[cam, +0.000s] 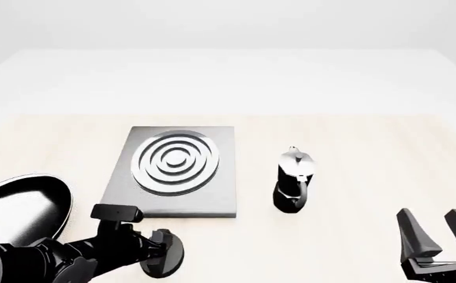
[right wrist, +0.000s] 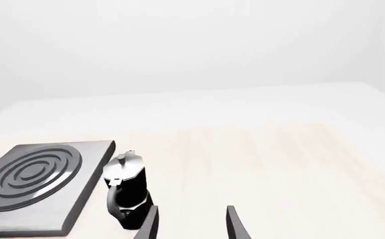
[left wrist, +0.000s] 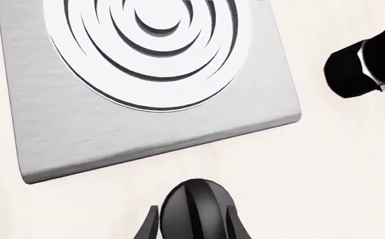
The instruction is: Turn on the stove and put the moka pot on it.
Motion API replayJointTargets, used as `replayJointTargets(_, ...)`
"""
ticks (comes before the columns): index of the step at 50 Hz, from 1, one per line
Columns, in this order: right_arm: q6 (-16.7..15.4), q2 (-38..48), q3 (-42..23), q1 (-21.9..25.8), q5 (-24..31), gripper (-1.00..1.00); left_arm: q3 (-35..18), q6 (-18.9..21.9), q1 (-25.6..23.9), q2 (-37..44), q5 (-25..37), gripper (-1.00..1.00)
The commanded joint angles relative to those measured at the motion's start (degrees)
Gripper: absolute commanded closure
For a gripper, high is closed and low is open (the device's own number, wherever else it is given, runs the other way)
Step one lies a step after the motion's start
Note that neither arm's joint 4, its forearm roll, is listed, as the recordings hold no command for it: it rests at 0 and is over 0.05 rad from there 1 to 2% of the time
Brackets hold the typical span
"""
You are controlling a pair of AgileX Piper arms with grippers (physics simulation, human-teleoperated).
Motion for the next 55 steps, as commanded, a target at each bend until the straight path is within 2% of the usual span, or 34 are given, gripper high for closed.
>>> replayJointTargets(1,0.1,-0.1,0.0,0.0,0.1,-1.00,1.3,-0.8,-0.1,2.1,-2.2,-1.00)
replayJointTargets(5,0.1,-0.4,0.0,0.0,0.4,-1.00,1.0,-0.3,0.9,1.3,-1.5,-1.00)
replayJointTargets(10,0.1,0.1,0.0,0.1,-0.1,-1.00,0.0,2.7,4.0,-1.4,0.5,-1.00)
replayJointTargets(30,0.0,0.0,0.0,0.1,-0.1,-1.00,-0.9,5.0,8.5,-4.0,2.1,-1.00)
replayJointTargets(51,-1.1,2.2,0.0,0.5,-1.5,-1.00,0.6,5.5,10.3,-6.2,2.0,-1.00)
replayJointTargets(54,-3.9,7.1,-0.3,2.9,-4.5,-1.00,0.8,7.6,11.8,-9.9,2.9,-1.00)
replayJointTargets(55,-1.4,13.2,-5.6,10.6,-0.6,-1.00,2.8,13.9,15.4,-20.5,2.8,-1.00)
